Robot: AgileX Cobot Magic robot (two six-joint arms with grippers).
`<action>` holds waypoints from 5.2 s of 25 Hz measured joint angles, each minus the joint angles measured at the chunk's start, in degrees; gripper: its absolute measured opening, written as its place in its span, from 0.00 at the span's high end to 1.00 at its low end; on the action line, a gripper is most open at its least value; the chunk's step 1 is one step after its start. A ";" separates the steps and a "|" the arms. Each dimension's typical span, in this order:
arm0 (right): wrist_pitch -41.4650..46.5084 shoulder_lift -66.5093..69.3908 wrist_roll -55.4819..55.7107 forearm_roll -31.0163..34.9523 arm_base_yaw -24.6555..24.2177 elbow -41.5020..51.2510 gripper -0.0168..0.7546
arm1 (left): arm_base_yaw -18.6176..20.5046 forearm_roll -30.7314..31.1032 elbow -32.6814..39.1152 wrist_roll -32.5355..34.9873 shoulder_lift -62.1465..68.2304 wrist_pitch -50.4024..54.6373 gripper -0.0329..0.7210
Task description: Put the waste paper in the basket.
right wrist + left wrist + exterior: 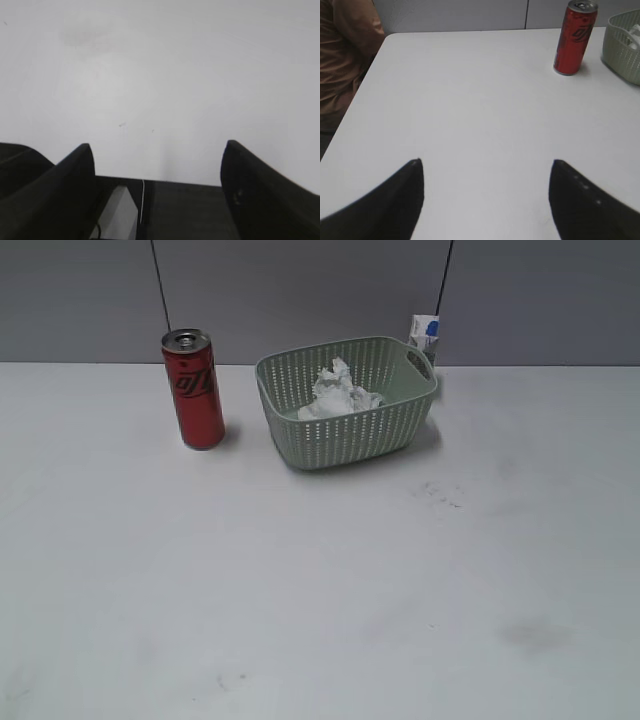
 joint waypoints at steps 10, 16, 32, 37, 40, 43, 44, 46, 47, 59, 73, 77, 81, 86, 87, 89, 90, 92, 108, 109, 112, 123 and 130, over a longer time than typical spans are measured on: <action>0.06 -27.00 0.00 0.06 0.00 0.05 0.22 | 0.00 0.00 0.00 0.00 0.00 0.00 0.17; 0.09 -31.11 0.00 0.26 0.00 0.10 0.22 | 0.00 0.05 0.00 0.00 0.00 0.00 0.17; 0.09 -31.11 -2.61 -0.50 0.00 0.10 0.22 | 0.00 0.05 0.00 0.00 0.00 0.00 0.17; 0.09 -31.11 -2.65 -0.50 0.00 0.10 0.22 | 0.00 0.05 0.00 0.00 0.00 0.00 0.17; 0.09 -31.11 -2.65 -0.53 0.00 0.10 0.22 | 0.00 0.05 0.00 0.00 0.00 0.00 0.17; 0.09 -31.11 -2.65 -0.53 0.00 0.10 0.22 | 0.00 0.05 0.00 0.00 0.00 0.00 0.17; 0.09 -31.11 -2.65 -0.53 0.00 0.10 0.22 | 0.00 0.05 0.00 0.00 0.00 0.00 0.17; 0.09 -31.11 -2.65 -0.57 0.00 0.10 0.22 | 0.00 0.05 0.00 0.00 0.00 0.00 0.17; 0.09 -31.11 -2.65 -0.57 0.00 0.10 0.22 | 0.00 0.05 0.00 0.00 0.00 0.00 0.17; 0.09 -31.11 -2.65 -0.65 0.00 0.10 0.22 | 0.00 0.05 0.00 0.00 0.00 0.00 0.17; 0.09 -31.11 -2.65 -0.68 0.00 0.10 0.22 | 0.00 0.05 0.00 0.00 0.00 0.00 0.17; 0.09 -31.11 -2.65 -0.68 0.00 0.10 0.22 | 0.00 0.05 0.00 0.00 0.00 0.00 0.17; 0.09 -31.11 -2.65 -0.68 0.00 0.10 0.22 | 0.00 0.05 0.00 0.00 0.00 0.00 0.17; 0.09 -31.11 -2.67 -0.68 0.00 0.10 0.22 | 0.00 0.05 0.00 0.00 0.00 0.00 0.17; 0.09 -31.11 -2.67 -0.68 0.00 0.10 0.22 | 0.00 0.05 0.00 0.00 0.00 0.00 0.17; 0.09 -31.11 -2.67 -0.68 0.00 0.10 0.22 | 0.00 0.05 0.00 0.00 0.00 0.00 0.17; 0.09 -31.11 -2.67 -0.68 0.00 0.10 0.22 | 0.00 0.05 0.00 0.00 0.00 0.00 0.17; 0.09 -31.11 -2.67 -0.68 0.00 0.10 0.22 | 0.00 0.05 0.00 0.00 0.00 0.00 0.17; 0.09 -31.11 -2.67 -0.68 0.00 0.10 0.22 | 0.00 0.05 0.00 0.00 0.00 0.00 0.17; 0.09 -31.11 -2.67 -0.68 0.00 0.10 0.22 | 0.00 0.05 0.00 0.00 0.00 0.00 0.17; 0.09 -31.11 -2.67 -0.68 0.00 0.10 0.22 | 0.00 0.05 0.00 0.00 0.00 0.00 0.17; 0.09 -31.11 -2.67 -0.68 0.00 0.10 0.22 | 0.00 0.05 0.00 0.00 0.00 0.00 0.17; 0.09 -31.11 -2.67 -0.68 0.00 0.10 0.22 | 0.00 0.05 0.00 0.00 0.00 0.00 0.17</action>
